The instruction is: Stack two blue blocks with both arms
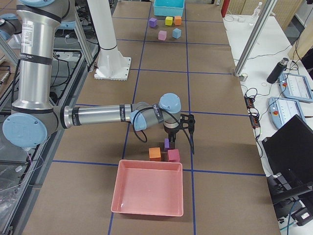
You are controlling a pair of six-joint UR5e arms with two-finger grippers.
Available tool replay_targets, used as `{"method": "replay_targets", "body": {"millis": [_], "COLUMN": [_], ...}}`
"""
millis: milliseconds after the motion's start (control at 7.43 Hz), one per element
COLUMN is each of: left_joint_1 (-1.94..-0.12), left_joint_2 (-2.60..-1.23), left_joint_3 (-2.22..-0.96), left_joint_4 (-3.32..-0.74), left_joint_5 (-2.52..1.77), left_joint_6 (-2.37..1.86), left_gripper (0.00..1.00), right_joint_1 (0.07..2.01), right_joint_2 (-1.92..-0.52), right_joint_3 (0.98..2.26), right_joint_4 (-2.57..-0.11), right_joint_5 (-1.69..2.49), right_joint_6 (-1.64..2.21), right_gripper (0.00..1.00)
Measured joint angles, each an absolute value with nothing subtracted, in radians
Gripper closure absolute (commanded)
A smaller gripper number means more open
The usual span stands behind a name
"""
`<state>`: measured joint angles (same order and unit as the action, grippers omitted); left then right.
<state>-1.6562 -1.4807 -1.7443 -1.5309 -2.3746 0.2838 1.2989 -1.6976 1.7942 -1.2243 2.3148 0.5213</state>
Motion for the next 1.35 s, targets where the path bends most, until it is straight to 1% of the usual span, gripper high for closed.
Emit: {"method": "replay_targets", "body": {"millis": [269, 404, 942, 1346], "left_joint_1": [-1.656, -1.656, -1.655, -1.655], "left_joint_2": [-1.48, -1.48, -1.48, -1.48], "left_joint_3": [-1.741, -1.741, -1.743, -1.743], "left_joint_4": [-1.531, -1.531, -1.532, -1.532], "left_joint_5": [-2.375, -2.375, -2.376, -2.376], "left_joint_6": [0.284, 0.284, 0.284, 0.285], "left_gripper": [0.02, 0.02, 0.02, 0.02], "right_joint_1": [1.137, 1.091, 0.977, 0.902], "right_joint_2": [-1.65, -1.624, -1.556, -1.547], "right_joint_3": [1.784, 1.771, 1.727, 1.718], "right_joint_4": [-1.16, -1.155, -1.153, -1.149], "right_joint_5": [2.22, 2.195, 2.141, 2.075], "right_joint_6": [0.661, 0.677, 0.709, 0.738], "right_gripper": [0.0, 0.0, 0.0, 0.0]}}
